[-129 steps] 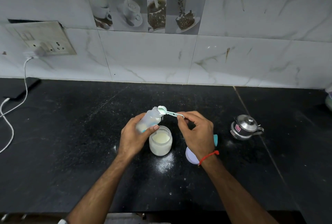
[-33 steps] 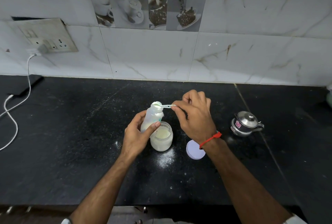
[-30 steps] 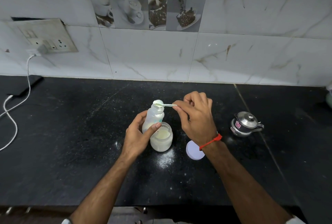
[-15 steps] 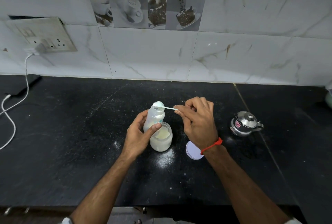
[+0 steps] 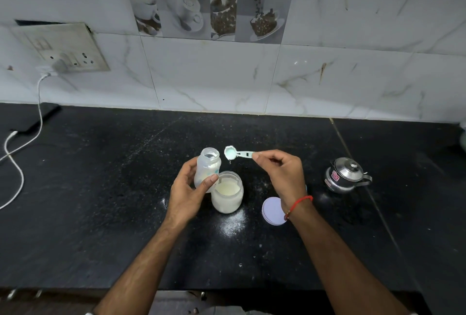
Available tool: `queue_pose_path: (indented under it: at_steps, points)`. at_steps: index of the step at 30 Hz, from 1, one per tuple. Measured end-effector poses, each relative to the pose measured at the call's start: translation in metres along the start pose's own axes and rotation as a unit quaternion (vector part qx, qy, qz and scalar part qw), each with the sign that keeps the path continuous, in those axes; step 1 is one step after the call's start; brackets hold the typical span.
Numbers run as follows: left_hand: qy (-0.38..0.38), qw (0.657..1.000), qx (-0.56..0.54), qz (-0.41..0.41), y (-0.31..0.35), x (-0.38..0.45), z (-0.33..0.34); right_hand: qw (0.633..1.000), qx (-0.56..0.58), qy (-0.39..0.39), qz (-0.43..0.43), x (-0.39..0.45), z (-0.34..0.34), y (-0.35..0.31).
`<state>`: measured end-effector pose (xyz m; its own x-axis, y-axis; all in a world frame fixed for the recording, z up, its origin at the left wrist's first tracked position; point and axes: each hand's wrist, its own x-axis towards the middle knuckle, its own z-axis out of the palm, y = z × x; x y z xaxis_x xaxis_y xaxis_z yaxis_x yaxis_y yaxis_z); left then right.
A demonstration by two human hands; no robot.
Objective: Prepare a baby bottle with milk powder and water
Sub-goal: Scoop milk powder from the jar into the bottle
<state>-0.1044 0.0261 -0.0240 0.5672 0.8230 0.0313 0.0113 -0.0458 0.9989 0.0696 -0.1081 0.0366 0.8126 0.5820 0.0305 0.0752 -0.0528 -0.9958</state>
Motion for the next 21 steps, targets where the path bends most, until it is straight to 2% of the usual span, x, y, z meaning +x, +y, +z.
queue_pose_path:
  at_steps: [5,9,15,18,21]
  points:
    - [0.038,0.999,-0.001,-0.004,-0.001,-0.005,-0.005,0.991,-0.101,-0.037,0.075,0.002,0.012,0.026]
    - [0.051,0.998,0.040,-0.003,0.000,-0.009,-0.006,0.958,-0.271,-0.063,0.073,0.007,0.026,0.039]
    - [0.055,0.996,0.068,-0.009,0.004,-0.010,-0.006,0.926,-0.350,-0.114,0.080,0.011,0.030,0.051]
    - [0.061,0.994,0.084,-0.012,0.005,-0.011,-0.005,0.921,-0.378,-0.095,-0.012,0.006,0.027,0.052]
    - [0.069,0.992,0.105,-0.016,0.007,-0.011,-0.003,0.909,-0.349,-0.066,-0.217,-0.007,0.026,0.044]
